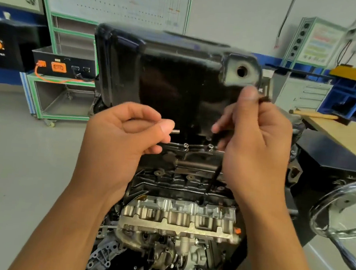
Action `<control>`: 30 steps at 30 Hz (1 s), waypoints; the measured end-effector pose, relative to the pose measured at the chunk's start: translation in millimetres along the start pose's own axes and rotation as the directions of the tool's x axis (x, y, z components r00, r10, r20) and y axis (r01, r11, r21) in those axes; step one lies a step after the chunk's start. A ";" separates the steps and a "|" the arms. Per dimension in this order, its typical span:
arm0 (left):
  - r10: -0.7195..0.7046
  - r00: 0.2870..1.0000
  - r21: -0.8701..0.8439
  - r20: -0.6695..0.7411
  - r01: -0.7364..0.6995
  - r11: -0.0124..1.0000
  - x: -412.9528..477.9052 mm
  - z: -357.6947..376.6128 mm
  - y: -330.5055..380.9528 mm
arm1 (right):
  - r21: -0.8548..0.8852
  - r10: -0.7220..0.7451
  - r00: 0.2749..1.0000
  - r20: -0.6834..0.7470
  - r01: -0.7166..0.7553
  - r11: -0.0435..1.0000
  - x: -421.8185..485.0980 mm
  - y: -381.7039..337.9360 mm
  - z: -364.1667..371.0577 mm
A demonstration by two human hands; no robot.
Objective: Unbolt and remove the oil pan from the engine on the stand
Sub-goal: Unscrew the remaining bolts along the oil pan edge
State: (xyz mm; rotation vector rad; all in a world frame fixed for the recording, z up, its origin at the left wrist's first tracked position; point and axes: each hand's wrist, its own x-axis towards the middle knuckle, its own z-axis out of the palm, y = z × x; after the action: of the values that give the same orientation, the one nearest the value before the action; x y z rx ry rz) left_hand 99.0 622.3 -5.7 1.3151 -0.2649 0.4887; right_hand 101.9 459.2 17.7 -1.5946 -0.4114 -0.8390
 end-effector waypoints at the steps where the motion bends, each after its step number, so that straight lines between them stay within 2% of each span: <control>1: -0.048 0.998 -0.084 0.027 0.050 0.995 -4.0 10.3 4.4 | -0.001 0.083 0.991 0.103 -0.083 0.997 -2.3 -3.1 -15.4; 3: -0.117 0.988 -0.176 0.104 0.134 0.975 -13.7 38.7 11.2 | -0.028 0.159 0.946 0.281 -0.158 0.987 -9.0 -11.8 -52.6; 5: -0.148 0.968 -0.218 0.203 0.192 0.957 -24.9 75.6 16.7 | -0.106 0.157 0.918 0.364 -0.126 0.986 -17.0 -25.2 -93.0; 7: -0.171 0.935 -0.223 0.310 0.246 0.943 -37.5 118.4 19.9 | -0.178 0.132 0.936 0.326 -0.077 0.981 -24.4 -39.6 -135.9; 9: -0.224 0.875 -0.219 0.428 0.341 0.914 -52.2 165.5 19.6 | -0.283 0.098 0.972 0.214 -0.034 0.959 -30.5 -54.5 -181.4; 11: -0.309 0.788 -0.190 0.532 0.468 0.863 -69.9 216.5 14.2 | -0.442 0.083 0.988 0.128 -0.018 0.897 -37.2 -66.9 -230.2; 14: -0.445 0.603 -0.103 0.662 0.662 0.743 -103.5 293.8 2.4 | -0.688 0.173 0.984 0.046 -0.094 0.720 -52.9 -78.8 -304.4; 18: -0.523 0.343 0.116 0.780 0.742 0.660 -143.7 379.8 -21.3 | -0.826 0.334 0.931 -0.149 -0.302 0.475 -75.7 -66.9 -395.8; 20: -0.521 0.279 0.215 0.807 0.683 0.698 -161.0 418.5 -35.4 | -0.830 0.368 0.895 -0.254 -0.397 0.392 -83.6 -52.4 -438.4; 21: -0.506 0.281 0.252 0.815 0.614 0.748 -169.2 436.9 -43.5 | -0.837 0.384 0.878 -0.287 -0.425 0.345 -86.2 -44.8 -457.2; 23: -0.442 0.355 0.301 0.824 0.387 0.872 -183.0 470.6 -62.7 | -0.855 0.426 0.844 -0.326 -0.455 0.249 -88.7 -29.4 -488.6; 25: -0.335 0.428 0.324 0.839 0.101 0.941 -189.6 498.5 -83.5 | -0.872 0.471 0.811 -0.348 -0.465 0.156 -87.2 -13.7 -510.2; 27: -0.242 0.426 0.318 0.872 -0.116 0.941 -189.8 518.3 -102.9 | -0.881 0.506 0.784 -0.360 -0.464 0.091 -81.9 2.9 -524.9; 30: -0.181 0.409 0.308 0.894 -0.268 0.913 -187.3 536.0 -128.3 | -0.885 0.550 0.751 -0.366 -0.464 0.044 -74.1 24.9 -539.4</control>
State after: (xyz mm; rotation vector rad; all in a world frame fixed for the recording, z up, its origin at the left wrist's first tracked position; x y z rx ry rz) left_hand 44.8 46.3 -70.5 1.9207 -1.2012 -0.2501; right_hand -84.7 -48.9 -46.4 -2.6819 0.8853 -0.3761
